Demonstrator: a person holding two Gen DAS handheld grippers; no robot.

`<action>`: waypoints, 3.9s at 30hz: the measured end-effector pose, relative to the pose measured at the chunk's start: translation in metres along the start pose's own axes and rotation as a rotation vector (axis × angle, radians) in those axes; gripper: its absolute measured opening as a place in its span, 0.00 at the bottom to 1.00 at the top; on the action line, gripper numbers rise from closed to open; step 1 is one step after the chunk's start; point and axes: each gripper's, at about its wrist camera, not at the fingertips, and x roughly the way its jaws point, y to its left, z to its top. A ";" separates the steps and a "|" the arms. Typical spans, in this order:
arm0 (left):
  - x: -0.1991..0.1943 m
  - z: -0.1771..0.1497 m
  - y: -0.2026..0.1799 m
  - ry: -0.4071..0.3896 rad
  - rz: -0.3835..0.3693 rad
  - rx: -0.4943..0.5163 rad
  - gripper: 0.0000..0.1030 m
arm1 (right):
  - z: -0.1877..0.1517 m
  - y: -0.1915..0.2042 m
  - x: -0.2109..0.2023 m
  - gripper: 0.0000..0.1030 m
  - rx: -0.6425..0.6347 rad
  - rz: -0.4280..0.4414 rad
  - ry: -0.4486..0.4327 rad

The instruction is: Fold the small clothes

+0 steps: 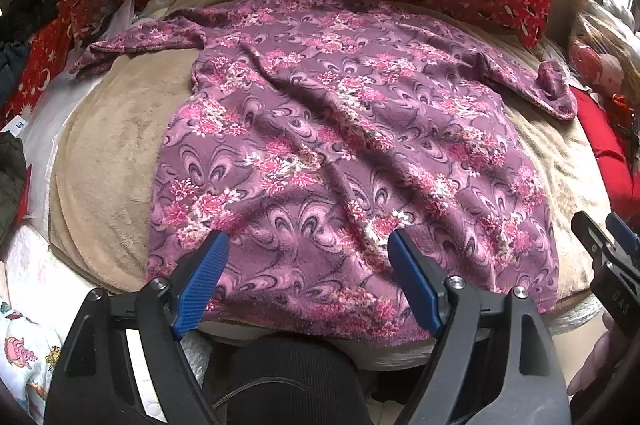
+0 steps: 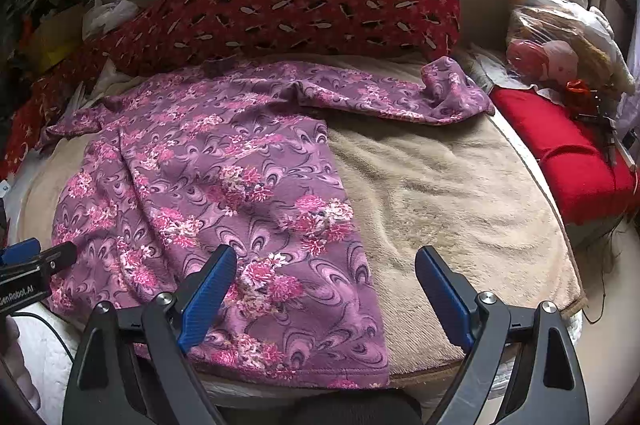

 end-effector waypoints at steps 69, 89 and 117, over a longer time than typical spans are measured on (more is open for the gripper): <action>0.099 0.143 0.037 0.126 -0.044 -0.087 0.44 | 0.127 -0.259 0.134 0.51 0.694 0.078 0.045; 0.143 0.211 -0.033 0.134 -0.103 -0.096 0.44 | 0.167 -0.371 0.224 0.10 0.997 0.193 -0.194; 0.181 0.222 -0.025 0.233 -0.098 -0.131 0.45 | 0.166 -0.339 0.206 0.10 0.907 0.085 -0.139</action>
